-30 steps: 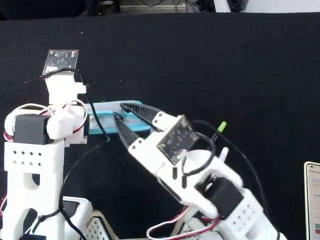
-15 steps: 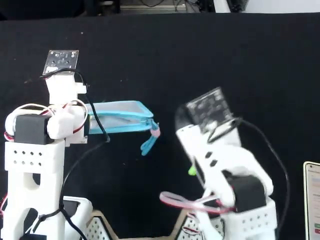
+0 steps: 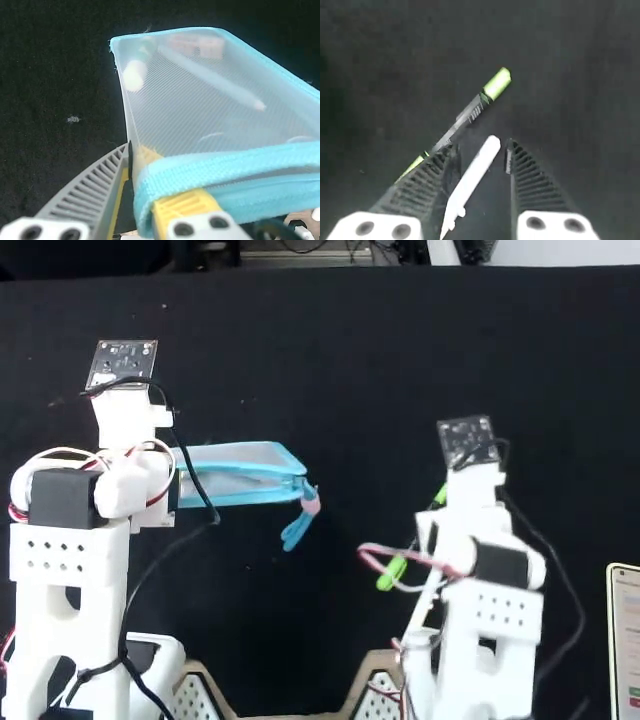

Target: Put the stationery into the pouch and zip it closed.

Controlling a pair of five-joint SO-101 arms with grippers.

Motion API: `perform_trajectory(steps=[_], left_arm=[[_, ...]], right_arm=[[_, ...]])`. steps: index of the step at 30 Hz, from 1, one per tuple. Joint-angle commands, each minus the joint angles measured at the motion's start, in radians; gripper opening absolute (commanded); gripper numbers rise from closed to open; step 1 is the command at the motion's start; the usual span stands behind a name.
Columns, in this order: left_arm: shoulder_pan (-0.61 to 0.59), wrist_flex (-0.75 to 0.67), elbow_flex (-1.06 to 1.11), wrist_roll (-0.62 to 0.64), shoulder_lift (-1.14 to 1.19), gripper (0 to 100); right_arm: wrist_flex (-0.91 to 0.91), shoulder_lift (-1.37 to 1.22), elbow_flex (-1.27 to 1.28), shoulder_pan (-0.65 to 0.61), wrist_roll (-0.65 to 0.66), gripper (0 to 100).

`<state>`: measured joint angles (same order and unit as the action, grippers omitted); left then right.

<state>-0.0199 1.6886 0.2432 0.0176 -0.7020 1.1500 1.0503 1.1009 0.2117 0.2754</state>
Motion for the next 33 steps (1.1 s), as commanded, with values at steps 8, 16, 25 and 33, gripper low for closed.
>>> perform_trajectory(steps=[8,16,25,33], left_arm=[[0.005,0.000,-0.008,-0.003,-0.009,3],[0.005,0.000,-0.007,-0.003,-0.009,3],[0.005,0.002,-0.007,-0.003,-0.009,3],[0.005,0.003,-0.007,-0.003,-0.009,3]], right_arm=[[-0.068,-0.581,-0.262,0.104,-0.316,15.5],[-0.064,-0.977,-0.522,0.106,-0.385,15.2],[-0.064,-1.207,-0.694,0.106,-0.382,15.2],[-0.069,-1.213,-0.704,0.104,-0.160,0.8]])
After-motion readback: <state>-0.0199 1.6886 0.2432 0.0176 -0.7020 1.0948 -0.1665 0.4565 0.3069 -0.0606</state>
